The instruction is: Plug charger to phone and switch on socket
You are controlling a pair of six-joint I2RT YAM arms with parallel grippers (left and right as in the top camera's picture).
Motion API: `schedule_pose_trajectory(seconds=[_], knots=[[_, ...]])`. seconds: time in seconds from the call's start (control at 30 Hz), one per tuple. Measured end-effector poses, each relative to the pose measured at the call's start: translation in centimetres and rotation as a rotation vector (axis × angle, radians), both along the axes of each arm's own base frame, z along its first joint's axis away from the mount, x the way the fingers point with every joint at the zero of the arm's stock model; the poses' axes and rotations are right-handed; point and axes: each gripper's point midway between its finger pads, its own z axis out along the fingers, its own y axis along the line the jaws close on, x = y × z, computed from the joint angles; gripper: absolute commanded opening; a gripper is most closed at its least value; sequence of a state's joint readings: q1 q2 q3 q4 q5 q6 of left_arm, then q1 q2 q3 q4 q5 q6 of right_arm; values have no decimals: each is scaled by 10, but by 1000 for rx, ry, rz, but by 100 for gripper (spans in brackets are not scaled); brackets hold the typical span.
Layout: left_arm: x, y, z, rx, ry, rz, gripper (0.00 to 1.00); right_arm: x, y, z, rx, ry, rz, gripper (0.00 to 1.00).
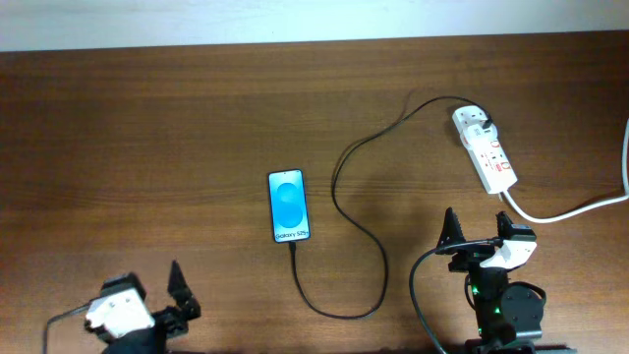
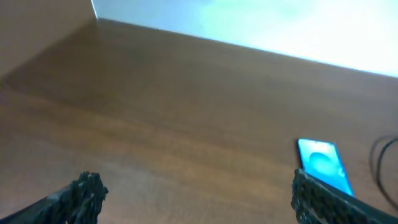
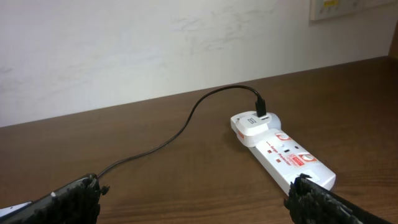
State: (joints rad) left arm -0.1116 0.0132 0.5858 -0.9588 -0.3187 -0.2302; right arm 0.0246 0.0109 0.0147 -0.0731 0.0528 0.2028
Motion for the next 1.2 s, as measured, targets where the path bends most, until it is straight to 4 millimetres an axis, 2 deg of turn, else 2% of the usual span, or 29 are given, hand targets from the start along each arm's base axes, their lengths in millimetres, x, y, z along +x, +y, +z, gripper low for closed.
schedule_pose_trajectory(seconds=[0.07, 0.1, 0.13, 0.17, 0.23, 0.3, 0.57, 1.2], knots=[[15, -5, -20, 0, 15, -18, 99, 0, 0, 0, -1, 1, 0, 98], [27, -8, -38, -3, 24, -31, 99, 0, 0, 0, 0, 1, 0, 98], [39, -11, -38, -9, -21, -38, 99, 0, 0, 0, 0, 0, 0, 98], [53, -16, -49, -9, -54, -65, 99, 0, 0, 0, 0, 0, 0, 98], [78, -28, -44, -25, -207, -119, 99, 0, 0, 0, 0, 0, 0, 98], [88, -36, -48, -14, -276, -165, 99, 0, 0, 0, 0, 1, 0, 98], [91, -53, -51, 111, -281, -295, 99, 0, 0, 0, 0, 1, 0, 98], [91, -54, -51, 113, -281, -300, 99, 0, 0, 0, 0, 0, 0, 98]])
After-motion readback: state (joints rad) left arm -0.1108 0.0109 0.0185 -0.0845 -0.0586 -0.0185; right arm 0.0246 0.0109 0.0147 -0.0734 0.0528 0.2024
